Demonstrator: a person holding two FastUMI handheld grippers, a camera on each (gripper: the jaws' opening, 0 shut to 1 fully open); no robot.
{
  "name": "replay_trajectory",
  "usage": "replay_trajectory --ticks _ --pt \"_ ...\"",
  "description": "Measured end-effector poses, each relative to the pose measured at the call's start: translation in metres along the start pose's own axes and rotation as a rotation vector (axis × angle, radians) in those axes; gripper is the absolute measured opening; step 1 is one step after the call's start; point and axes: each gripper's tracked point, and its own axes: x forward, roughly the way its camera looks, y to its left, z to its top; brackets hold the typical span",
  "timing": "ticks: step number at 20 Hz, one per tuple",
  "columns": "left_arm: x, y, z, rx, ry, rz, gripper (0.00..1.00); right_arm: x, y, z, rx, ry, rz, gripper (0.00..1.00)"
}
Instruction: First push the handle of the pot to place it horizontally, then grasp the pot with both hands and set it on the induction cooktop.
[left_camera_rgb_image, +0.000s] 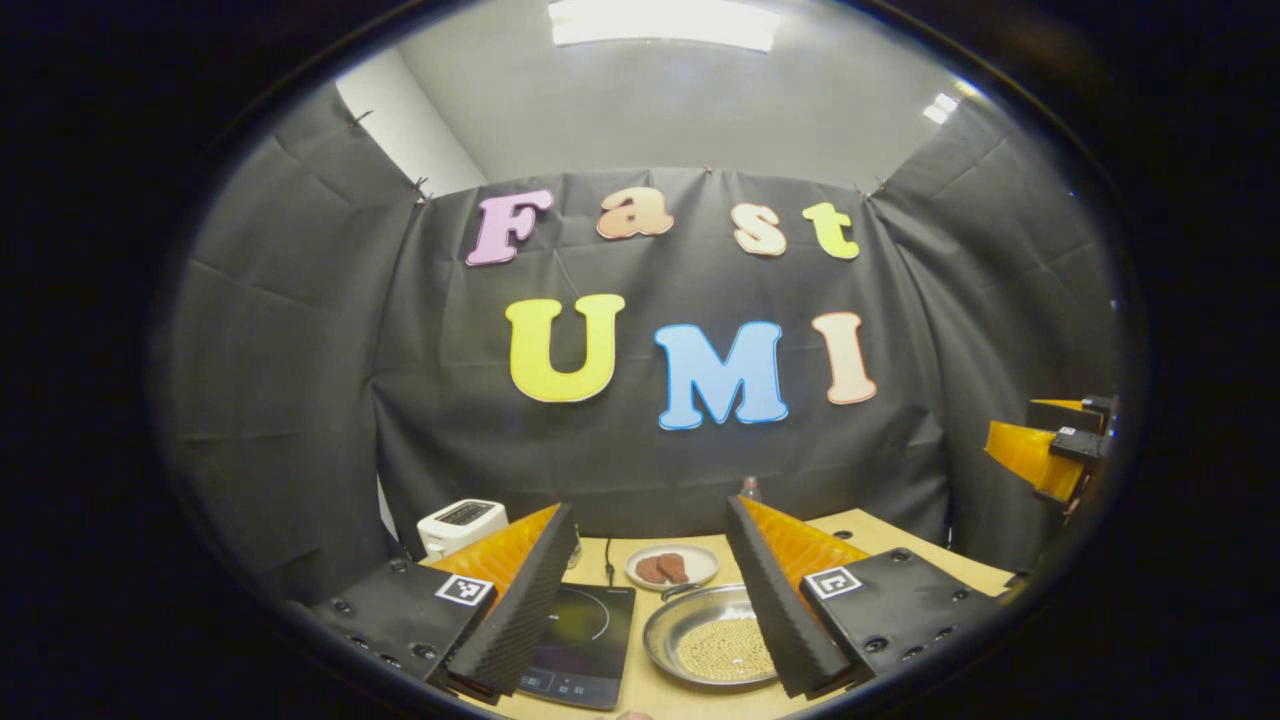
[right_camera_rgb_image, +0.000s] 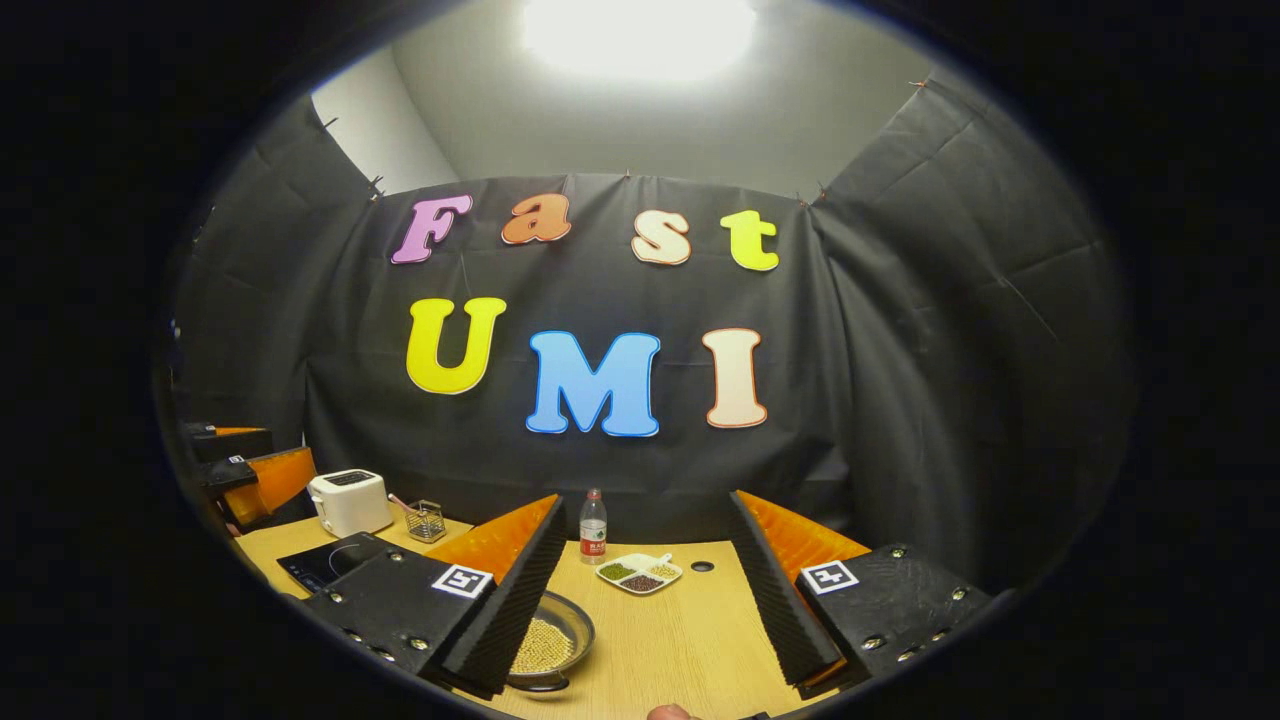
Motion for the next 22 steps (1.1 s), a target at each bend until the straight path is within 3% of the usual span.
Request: replay_trajectory --ticks 18,19,21,22 --pt "-0.004 0.007 -0.002 -0.012 -0.008 0.018 0.92 0.001 0.006 -0.009 0.001 0.043 0.020 0.96" --pt "-0.004 0.009 -0.002 -0.011 -0.008 0.020 0.92 0.000 0.005 -0.011 -0.001 0.045 0.015 0.96" --pt "-0.005 0.012 -0.002 -0.011 -0.011 0.026 0.92 0.000 0.010 -0.010 0.000 0.050 0.019 0.85" --pt "-0.006 0.013 -0.002 -0.011 -0.012 0.029 0.92 -0.002 0.008 -0.008 -0.001 0.044 0.015 0.86"
